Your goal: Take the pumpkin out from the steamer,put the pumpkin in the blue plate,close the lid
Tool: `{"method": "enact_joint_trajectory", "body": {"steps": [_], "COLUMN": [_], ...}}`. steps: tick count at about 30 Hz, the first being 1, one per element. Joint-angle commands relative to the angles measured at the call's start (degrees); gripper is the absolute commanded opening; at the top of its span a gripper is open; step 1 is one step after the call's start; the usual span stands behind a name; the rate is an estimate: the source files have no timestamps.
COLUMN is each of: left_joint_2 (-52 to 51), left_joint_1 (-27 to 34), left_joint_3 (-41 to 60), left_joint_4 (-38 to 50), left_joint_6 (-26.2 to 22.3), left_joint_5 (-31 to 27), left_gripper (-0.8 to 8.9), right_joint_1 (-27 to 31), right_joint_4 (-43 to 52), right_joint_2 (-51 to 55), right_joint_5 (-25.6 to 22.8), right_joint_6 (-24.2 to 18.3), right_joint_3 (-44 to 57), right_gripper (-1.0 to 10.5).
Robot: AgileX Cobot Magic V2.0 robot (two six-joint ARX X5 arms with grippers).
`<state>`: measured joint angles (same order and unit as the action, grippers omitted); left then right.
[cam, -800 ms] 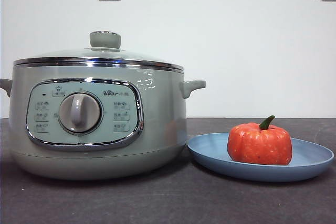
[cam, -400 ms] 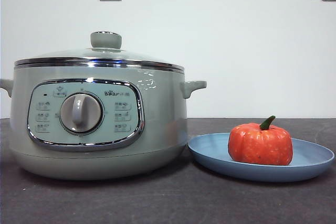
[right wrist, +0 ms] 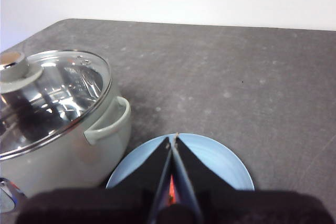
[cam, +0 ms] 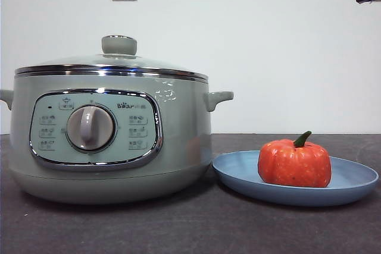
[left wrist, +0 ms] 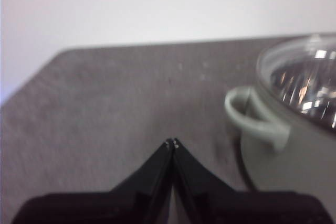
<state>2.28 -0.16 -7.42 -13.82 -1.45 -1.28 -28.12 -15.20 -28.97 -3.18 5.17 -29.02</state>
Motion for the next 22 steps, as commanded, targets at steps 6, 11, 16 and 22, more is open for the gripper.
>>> {"method": "enact_joint_trajectory", "body": {"steps": [6,11,16,22], "left_joint_2": [-0.7,-0.7,-0.5,-0.5], "left_joint_1": [0.2,0.2,0.2,0.2], "left_joint_3": [7.1,7.1,7.1,7.1], "left_joint_4": [2.5,2.9,2.9,2.9], "left_joint_6": [1.5,1.6,1.6,1.6], "left_joint_5": [0.3,0.4,0.1,0.0], "left_gripper": [-0.03,-0.03,-0.03,-0.03], "right_joint_1": [-0.1,-0.1,-0.1,-0.1], "right_joint_4": [-2.5,-4.5,-5.9,-8.2], "right_joint_2": [0.0,0.0,0.0,0.0], "right_joint_5": [-0.2,-0.2,-0.2,-0.2], "right_joint_6": [0.5,0.5,0.5,0.5], "right_joint_3": [0.3,0.3,0.3,0.3], "right_gripper": [0.0,0.0,0.0,0.0]}}
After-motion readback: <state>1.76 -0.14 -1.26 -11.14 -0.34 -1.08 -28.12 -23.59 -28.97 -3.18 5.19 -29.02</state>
